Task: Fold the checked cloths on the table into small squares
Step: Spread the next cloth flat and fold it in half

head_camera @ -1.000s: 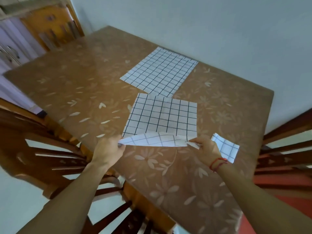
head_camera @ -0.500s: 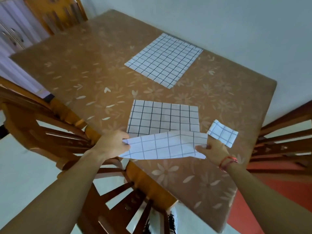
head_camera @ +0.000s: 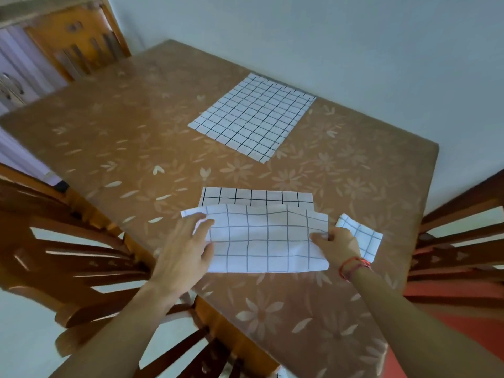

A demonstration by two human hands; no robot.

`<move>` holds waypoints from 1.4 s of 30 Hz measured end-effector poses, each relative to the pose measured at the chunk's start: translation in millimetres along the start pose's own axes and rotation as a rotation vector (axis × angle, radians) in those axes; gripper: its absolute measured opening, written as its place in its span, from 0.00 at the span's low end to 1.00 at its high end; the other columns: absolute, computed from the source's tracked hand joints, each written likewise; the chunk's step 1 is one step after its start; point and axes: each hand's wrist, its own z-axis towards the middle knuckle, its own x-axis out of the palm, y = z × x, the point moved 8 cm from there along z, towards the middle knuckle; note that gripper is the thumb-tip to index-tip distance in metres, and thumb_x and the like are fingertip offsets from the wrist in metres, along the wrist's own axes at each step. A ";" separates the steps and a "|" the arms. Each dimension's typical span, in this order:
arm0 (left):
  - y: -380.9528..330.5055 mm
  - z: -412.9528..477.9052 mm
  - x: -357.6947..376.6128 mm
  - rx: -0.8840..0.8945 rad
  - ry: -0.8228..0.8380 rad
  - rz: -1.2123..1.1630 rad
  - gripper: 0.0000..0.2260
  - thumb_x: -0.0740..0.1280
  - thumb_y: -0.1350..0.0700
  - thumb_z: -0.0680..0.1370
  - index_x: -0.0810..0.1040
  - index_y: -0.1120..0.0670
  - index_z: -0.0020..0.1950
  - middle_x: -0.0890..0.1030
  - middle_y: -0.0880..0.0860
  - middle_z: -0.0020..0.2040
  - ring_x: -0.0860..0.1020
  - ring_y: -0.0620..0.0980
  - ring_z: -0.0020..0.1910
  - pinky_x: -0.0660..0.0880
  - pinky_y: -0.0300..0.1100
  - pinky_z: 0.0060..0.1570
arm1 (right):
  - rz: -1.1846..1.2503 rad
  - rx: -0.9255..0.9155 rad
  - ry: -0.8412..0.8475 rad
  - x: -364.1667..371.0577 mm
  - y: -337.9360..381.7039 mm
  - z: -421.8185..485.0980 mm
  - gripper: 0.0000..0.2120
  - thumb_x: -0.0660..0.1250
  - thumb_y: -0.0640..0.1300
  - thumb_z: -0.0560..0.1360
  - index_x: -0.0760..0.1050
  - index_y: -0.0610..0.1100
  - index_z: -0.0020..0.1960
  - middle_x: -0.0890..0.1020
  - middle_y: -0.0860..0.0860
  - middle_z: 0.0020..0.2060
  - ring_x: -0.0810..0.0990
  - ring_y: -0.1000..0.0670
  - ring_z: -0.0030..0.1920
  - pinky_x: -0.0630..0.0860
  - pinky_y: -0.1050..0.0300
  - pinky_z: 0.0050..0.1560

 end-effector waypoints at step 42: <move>-27.7 -67.5 133.9 0.008 0.351 0.013 0.29 0.69 0.50 0.76 0.68 0.64 0.72 0.67 0.60 0.74 0.65 0.56 0.74 0.69 0.53 0.68 | -0.779 -0.722 0.192 170.2 43.5 -105.3 0.29 0.56 0.53 0.75 0.70 0.36 0.70 0.71 0.40 0.70 0.69 0.42 0.71 0.71 0.44 0.67</move>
